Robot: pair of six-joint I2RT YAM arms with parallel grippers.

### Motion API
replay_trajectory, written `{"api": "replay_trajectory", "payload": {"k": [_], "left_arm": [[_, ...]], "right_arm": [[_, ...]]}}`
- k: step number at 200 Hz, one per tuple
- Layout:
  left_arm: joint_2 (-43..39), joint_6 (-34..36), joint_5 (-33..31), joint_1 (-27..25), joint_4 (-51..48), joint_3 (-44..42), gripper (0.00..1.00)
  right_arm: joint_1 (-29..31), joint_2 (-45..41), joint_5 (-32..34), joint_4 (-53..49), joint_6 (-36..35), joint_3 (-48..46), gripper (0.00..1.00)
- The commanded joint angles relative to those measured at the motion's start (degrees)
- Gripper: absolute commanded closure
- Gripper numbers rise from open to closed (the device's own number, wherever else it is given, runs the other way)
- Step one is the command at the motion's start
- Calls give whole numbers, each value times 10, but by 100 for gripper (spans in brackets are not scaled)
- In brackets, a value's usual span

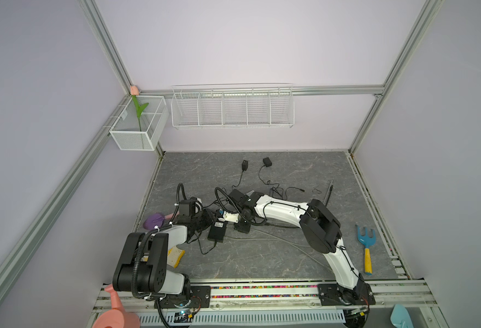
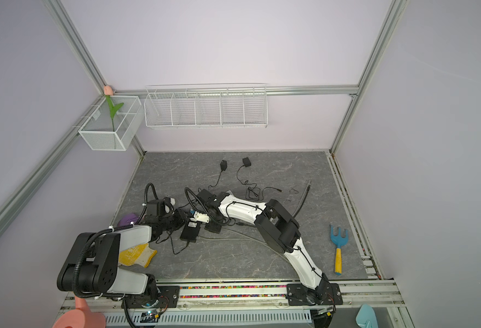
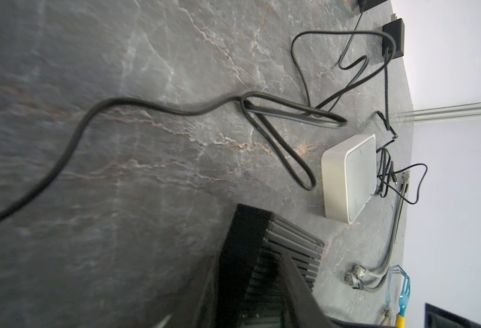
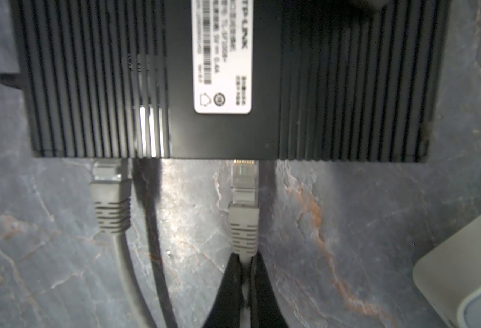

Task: Insert the plug into the switch port
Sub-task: 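Align the grey plug with the switch port while the left gripper holds the switch, then push the grey plug into the empty switch port with the right gripper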

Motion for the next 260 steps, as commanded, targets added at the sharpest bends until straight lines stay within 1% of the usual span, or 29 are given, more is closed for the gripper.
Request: {"api": "replay_trajectory", "payload": {"k": [1, 19, 40, 55, 97, 141, 168, 212, 260], "left_arm": [[-6, -11, 5, -2, 0, -21, 66], [-16, -32, 0, -12, 30, -37, 66], [-32, -37, -22, -35, 24, -42, 66], [-43, -40, -24, -46, 23, -47, 66], [-80, -47, -29, -55, 10, -69, 66], [-109, -43, -37, -64, -8, -81, 67], [-101, -43, -36, -65, 0, -83, 67], [-56, -46, -24, -70, 34, -86, 67], [-39, -53, -27, -85, 58, -96, 67]], "right_arm": [[1, 2, -40, 3, 6, 18, 93], [7, 4, -44, 4, 8, 19, 93], [10, 8, -52, 13, 14, 19, 93], [10, 8, -50, 23, 19, 17, 93], [8, 7, -62, 59, 35, 12, 93], [10, -17, -108, 135, 61, -16, 93], [10, -27, -136, 165, 67, -20, 93], [14, -15, -147, 166, 61, 3, 93], [16, 0, -164, 181, 64, 29, 93]]}}
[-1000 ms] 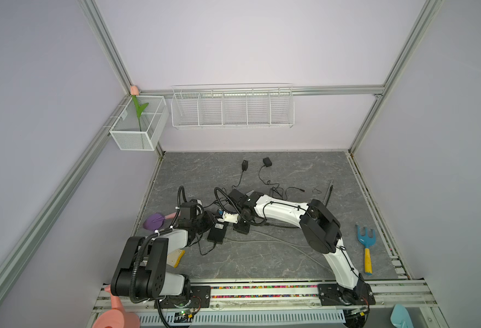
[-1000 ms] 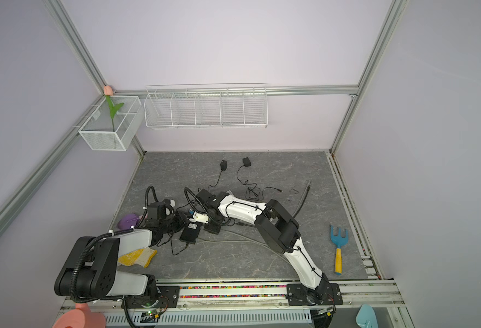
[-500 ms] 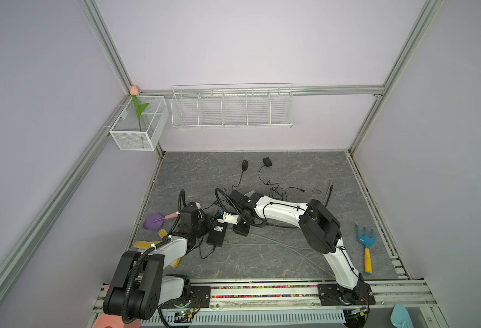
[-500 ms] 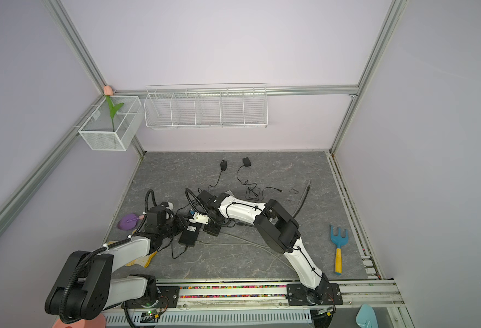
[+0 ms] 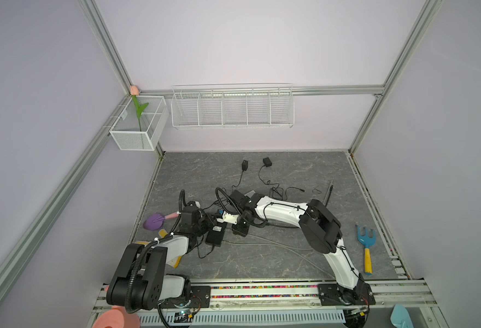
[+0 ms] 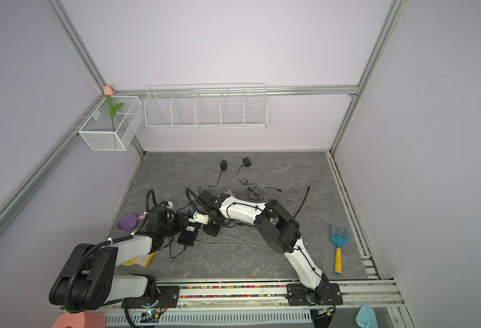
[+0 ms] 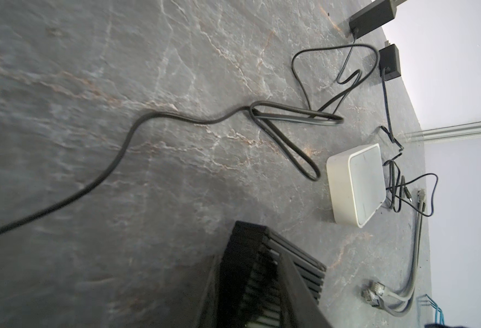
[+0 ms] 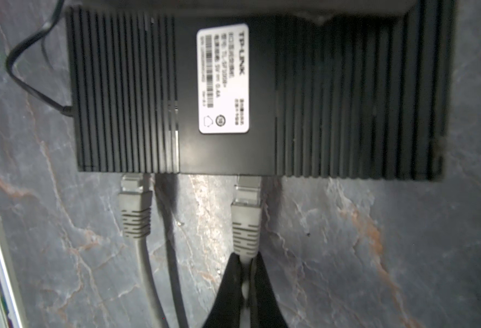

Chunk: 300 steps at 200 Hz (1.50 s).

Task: Insert the plug into the switch port
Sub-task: 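Push the grey plug into the empty switch port with the right gripper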

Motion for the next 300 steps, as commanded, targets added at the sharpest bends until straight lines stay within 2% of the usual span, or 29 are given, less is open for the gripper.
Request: {"api": "replay_trajectory", "payload": {"k": [1, 58, 119, 183, 246, 276, 300], "left_arm": [[19, -17, 76, -36, -25, -20, 67], [39, -19, 92, -40, -3, -32, 67], [50, -30, 76, -72, 20, -42, 67], [104, -32, 98, -73, 55, -26, 67], [117, -39, 100, -73, 77, -35, 68], [114, -39, 102, -73, 77, -35, 68], [107, -26, 99, -69, 53, -26, 68]], "right_arm": [[13, 3, -73, 150, 3, 49, 93], [15, 32, -104, 148, 6, 94, 93], [17, 41, -111, 196, 16, 102, 93], [16, 43, -113, 213, -11, 122, 93], [16, 52, -128, 245, 10, 115, 93], [15, 53, -114, 274, 27, 112, 93], [16, 45, -96, 258, 19, 111, 91]]}}
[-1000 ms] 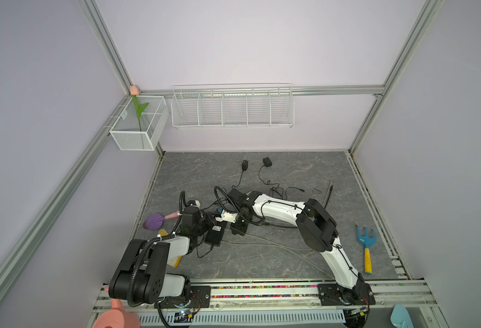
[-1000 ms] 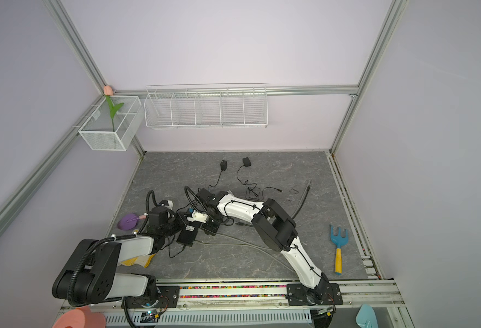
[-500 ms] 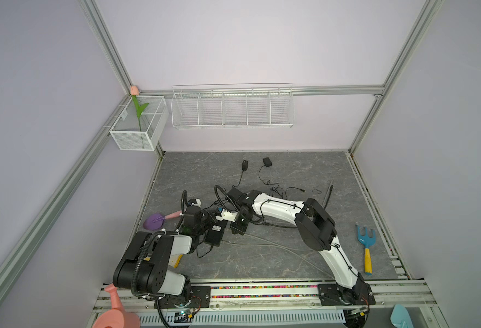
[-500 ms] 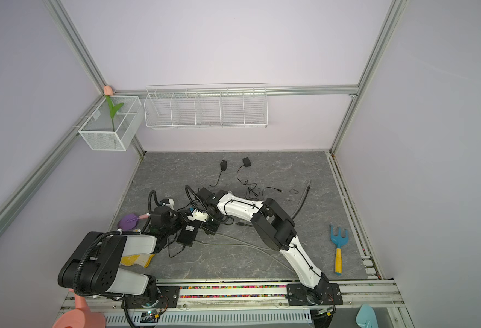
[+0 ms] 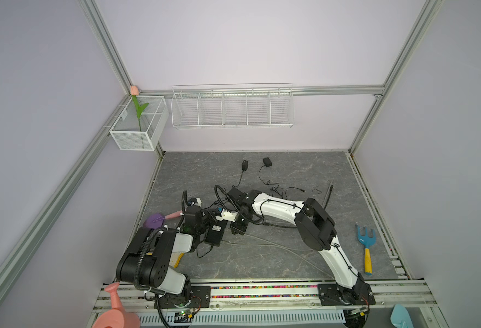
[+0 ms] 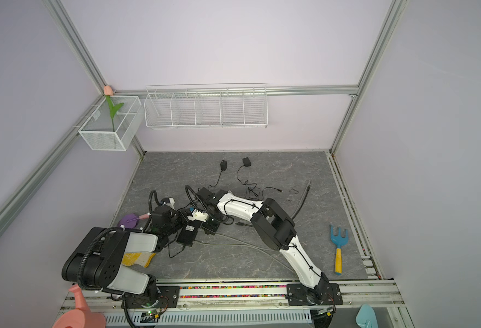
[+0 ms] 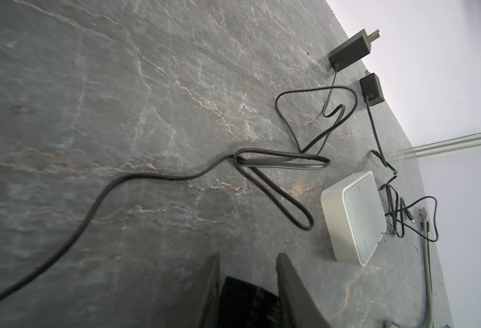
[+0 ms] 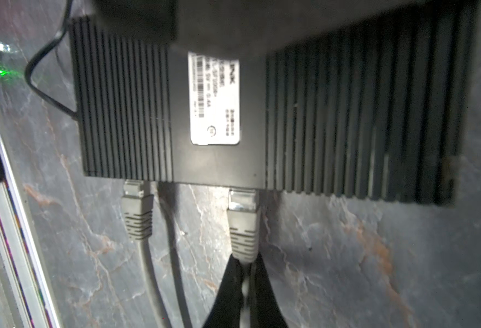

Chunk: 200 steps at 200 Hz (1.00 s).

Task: Insert the plug into the switch port
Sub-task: 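Push the grey plug into the empty switch port with the right gripper, then open the right gripper and lift both grippers away from the switch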

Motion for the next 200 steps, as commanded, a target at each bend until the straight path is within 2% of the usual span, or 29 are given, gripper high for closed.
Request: {"api": "replay_trajectory", "payload": {"k": [1, 27, 47, 72, 96, 110, 126, 142, 170, 200], "left_arm": [[15, -24, 141, -47, -113, -16, 68], [4, -6, 166, 7, -146, 12, 67], [-12, 6, 171, 45, -182, 39, 67], [-44, 34, 148, 53, -258, 86, 66], [-72, 47, 132, 58, -304, 113, 66], [-91, 46, 124, 57, -315, 118, 66], [-114, 40, 118, 58, -317, 115, 66], [-135, 46, 109, 54, -331, 118, 66], [-160, 84, 101, 27, -391, 151, 63], [-159, 127, 76, -24, -437, 206, 56]], "right_arm": [[25, -1, -56, 311, -1, 42, 91], [22, -37, 0, 277, -20, 3, 81], [13, -88, 29, 273, -23, -66, 70], [5, -170, 67, 273, -9, -156, 57], [5, -261, 143, 247, 31, -226, 52], [5, -314, 190, 231, 69, -265, 50], [2, -369, 273, 223, 129, -313, 47], [-11, -410, 319, 209, 166, -357, 46], [-48, -458, 348, 188, 204, -423, 46], [-99, -499, 330, 186, 245, -458, 45]]}}
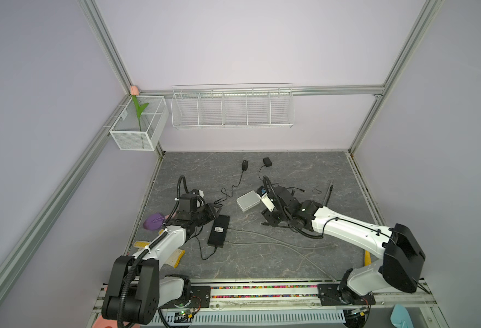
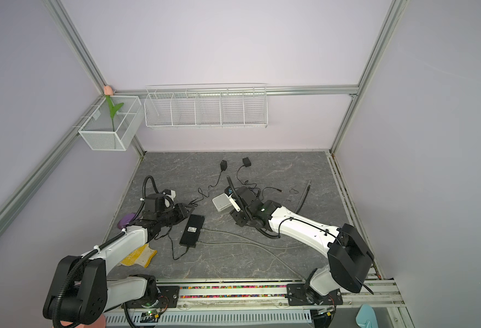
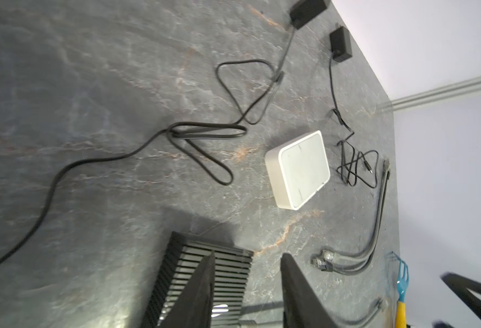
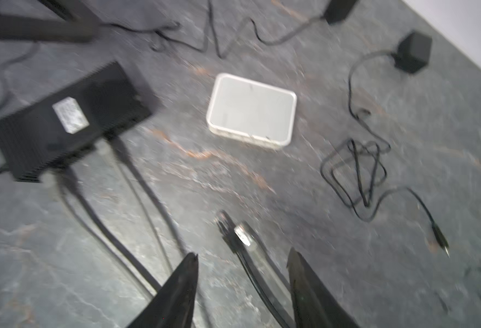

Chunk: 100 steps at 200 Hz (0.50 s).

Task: Insert the plug into the switch port
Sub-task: 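Open the right gripper and lift both grippers away from the switch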

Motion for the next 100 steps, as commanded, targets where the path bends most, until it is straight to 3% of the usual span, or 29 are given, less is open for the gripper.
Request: {"api": "replay_trajectory", "payload": {"k": [1, 26, 63, 90, 100], "left_arm": [[-3, 50, -22, -32, -50, 50, 55], [38, 87, -35, -69, -84, 116, 48], [168, 154, -38, -105, -162, 256, 42], [283, 207, -22, -112, -212, 360, 41], [321, 229, -15, -112, -235, 397, 40]], "right_arm": [[-30, -37, 17, -18, 59, -17, 45], [-64, -69, 31, -33, 76, -16, 41], [-183, -64, -3, -62, 87, 26, 39], [-227, 1, -3, -57, 24, 71, 39], [-236, 38, -33, -50, -26, 93, 41]]}}
